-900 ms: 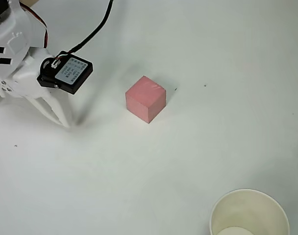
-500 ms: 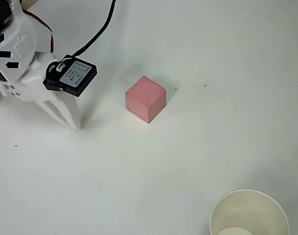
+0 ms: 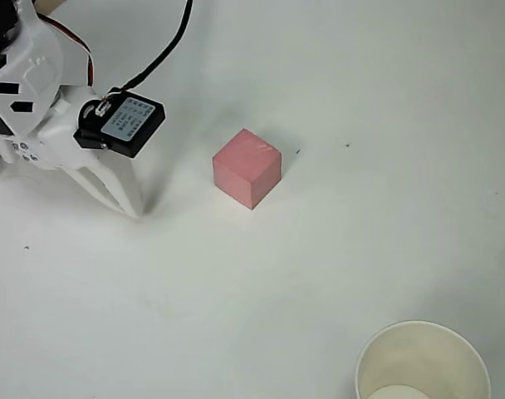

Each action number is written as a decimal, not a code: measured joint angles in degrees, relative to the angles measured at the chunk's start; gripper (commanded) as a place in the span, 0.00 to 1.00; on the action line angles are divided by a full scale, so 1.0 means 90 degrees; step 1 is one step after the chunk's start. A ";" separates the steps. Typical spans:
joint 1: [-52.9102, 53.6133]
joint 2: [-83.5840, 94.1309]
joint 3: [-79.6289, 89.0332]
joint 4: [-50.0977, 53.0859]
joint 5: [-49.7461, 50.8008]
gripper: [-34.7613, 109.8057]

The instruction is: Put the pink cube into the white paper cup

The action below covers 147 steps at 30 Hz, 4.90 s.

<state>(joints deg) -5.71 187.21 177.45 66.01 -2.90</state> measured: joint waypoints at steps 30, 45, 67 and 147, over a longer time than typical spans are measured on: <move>-0.1494 -0.6338 -0.5557 0.0127 0.1660 0.24; -0.2256 -0.7520 -0.6699 0.0986 0.2559 0.41; -0.2148 -0.8770 -0.6924 0.0215 0.1660 0.53; -0.0215 -1.3164 -1.4326 0.3076 -0.0791 0.33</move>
<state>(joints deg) -7.65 68.73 48.52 93.69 -10.02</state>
